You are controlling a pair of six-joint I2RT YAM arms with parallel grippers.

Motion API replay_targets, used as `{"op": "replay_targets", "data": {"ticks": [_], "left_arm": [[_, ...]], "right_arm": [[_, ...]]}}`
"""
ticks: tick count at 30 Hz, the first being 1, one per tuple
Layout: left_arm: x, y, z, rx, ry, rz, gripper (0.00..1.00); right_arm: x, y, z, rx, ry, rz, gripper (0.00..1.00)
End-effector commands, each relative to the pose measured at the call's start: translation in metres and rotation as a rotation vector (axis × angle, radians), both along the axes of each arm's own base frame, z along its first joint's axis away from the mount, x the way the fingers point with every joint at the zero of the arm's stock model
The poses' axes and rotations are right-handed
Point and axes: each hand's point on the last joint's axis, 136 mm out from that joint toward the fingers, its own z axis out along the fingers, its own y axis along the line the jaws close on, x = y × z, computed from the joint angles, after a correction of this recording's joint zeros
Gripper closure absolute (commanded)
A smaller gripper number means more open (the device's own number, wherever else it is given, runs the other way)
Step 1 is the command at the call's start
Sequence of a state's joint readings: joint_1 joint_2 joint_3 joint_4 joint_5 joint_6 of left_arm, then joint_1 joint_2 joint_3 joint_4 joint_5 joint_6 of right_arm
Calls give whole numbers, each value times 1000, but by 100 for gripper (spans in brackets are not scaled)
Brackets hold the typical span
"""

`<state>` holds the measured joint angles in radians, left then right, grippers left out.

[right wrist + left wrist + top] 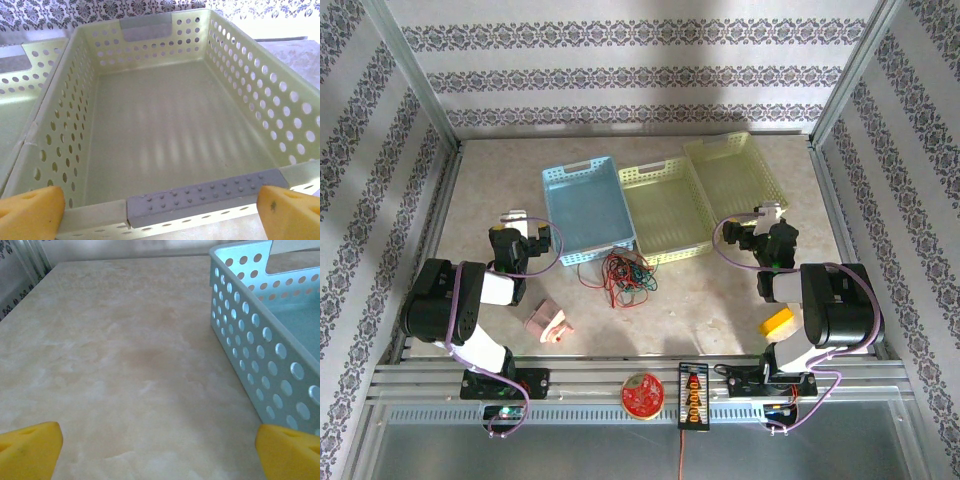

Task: Untangle the cables

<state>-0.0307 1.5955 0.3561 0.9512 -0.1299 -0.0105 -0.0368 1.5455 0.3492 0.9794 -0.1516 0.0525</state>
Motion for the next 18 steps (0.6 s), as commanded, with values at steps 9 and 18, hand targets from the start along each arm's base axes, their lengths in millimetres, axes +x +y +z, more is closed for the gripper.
{"op": "replay_targets", "data": {"ticks": [9,18], "left_arm": [[8,-1,14,-1,-48,-9,1],[7,9,20,-4,-46,53,1]], "right_arm": [[5,5,12,-2,-43,27,2],[6,-7,12,-4,-38,-46,2]]}}
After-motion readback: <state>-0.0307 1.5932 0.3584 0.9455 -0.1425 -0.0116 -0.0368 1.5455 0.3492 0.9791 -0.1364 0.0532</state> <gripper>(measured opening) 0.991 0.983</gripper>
